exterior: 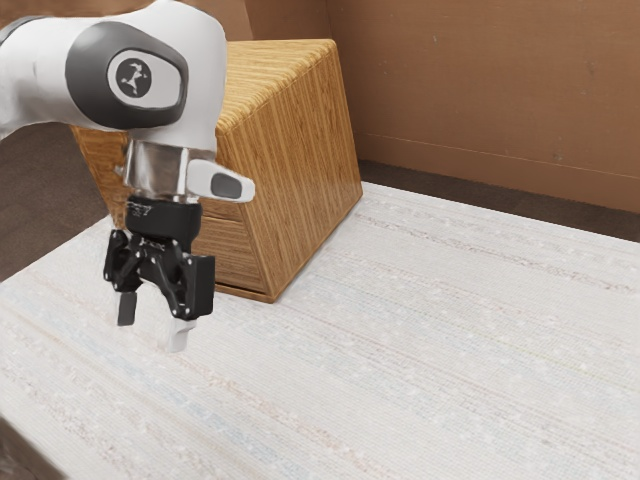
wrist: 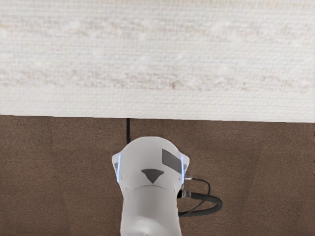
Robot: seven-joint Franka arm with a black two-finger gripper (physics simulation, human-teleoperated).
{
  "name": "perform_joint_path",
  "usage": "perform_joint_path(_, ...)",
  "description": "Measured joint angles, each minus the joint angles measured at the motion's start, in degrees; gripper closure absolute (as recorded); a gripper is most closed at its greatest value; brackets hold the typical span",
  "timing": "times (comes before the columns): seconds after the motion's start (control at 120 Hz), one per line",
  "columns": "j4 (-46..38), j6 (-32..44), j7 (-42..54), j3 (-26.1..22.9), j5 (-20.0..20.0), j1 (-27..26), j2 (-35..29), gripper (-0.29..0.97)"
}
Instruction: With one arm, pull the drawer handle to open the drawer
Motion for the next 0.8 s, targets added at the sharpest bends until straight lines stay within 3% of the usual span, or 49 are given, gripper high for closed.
perform_joint_path(0.167,-1.34,16.42,-0.82,0.24,-0.59,1.78,0.28,0.0)
perform_joint_path(0.25,6.31,19.58,-3.92,0.11,-2.09,3.16,-4.29,0.0)
perform_joint_path(0.342,9.05,21.85,-14.39,4.09,-2.54,14.12,-5.03,0.0)
perform_joint_path(0.408,9.12,22.98,-21.81,7.44,0.24,21.23,-4.24,0.0)
perform_joint_path(0.475,9.13,23.83,-28.46,9.51,2.04,23.64,-4.09,0.0)
perform_joint_path(0.542,9.14,24.6,-34.44,9.2,4.28,22.8,-5.38,0.0)
perform_joint_path(0.608,3.31,28.02,-39.74,8.26,6.96,20.87,-9.61,0.0)
perform_joint_path(0.683,-7.34,36.98,-45.08,8.02,8.71,22.98,-14.03,0.0)
perform_joint_path(0.8,-11.65,50.44,-52.43,8.17,10.34,25.54,-14.3,0.0)
